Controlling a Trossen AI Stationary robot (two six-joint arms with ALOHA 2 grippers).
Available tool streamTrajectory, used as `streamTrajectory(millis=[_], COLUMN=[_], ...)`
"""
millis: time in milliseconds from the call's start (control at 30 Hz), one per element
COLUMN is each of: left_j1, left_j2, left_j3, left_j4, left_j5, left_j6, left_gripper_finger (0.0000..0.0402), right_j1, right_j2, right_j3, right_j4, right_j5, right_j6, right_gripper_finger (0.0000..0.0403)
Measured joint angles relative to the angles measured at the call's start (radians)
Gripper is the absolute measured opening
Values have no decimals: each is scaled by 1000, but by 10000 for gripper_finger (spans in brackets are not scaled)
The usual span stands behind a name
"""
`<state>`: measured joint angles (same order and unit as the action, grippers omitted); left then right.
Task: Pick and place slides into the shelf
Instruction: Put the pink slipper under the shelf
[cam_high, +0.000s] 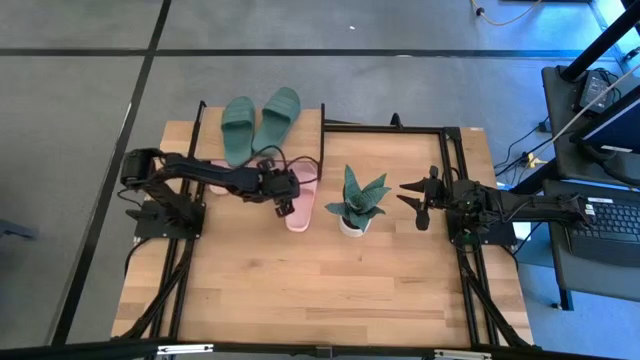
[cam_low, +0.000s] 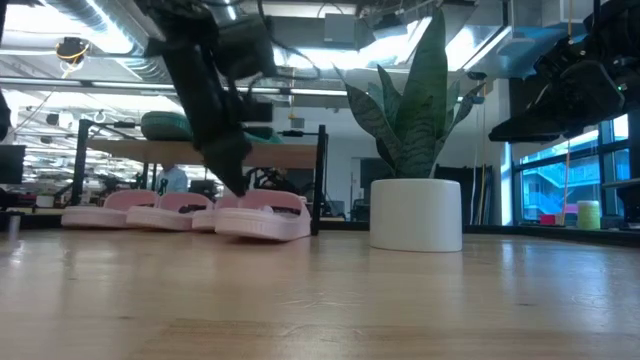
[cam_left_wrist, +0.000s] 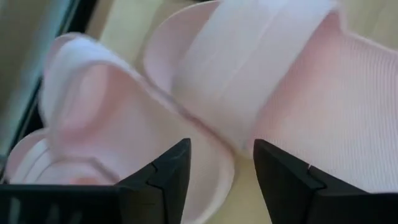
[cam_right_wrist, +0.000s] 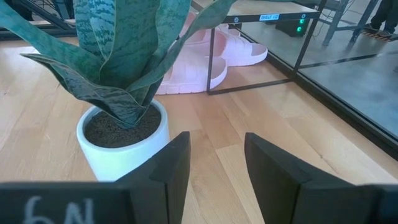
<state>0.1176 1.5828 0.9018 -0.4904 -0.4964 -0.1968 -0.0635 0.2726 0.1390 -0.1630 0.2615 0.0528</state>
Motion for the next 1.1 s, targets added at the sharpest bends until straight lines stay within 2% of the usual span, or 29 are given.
streamTrajectory(millis=[100,167,333,433,700,933,1100], left_j1=[-13,-28,-88,-145,-279,-285,-264], left_j2=[-64,-106,-174,-171,-30,111,133], left_j3=[0,0,0,0,0,-1,-1], left_j4=[-74,-84,-73,-44,31,130,152], left_j5=[3,49,351,457,468,468,460], left_j6=[-39,-50,2,18,23,17,21], left_gripper_finger=[167,167,167,166,166,166,166], right_j1=[0,0,0,0,0,0,0], right_j2=[0,0,0,0,0,0,0], right_j3=[0,0,0,0,0,0,0], right_j4=[-1,-1,-4,-6,-8,-8,-17], right_j5=[0,0,0,0,0,0,0], right_j6=[3,9,20,19,20,21,21], right_gripper_finger=[154,154,154,154,154,154,154])
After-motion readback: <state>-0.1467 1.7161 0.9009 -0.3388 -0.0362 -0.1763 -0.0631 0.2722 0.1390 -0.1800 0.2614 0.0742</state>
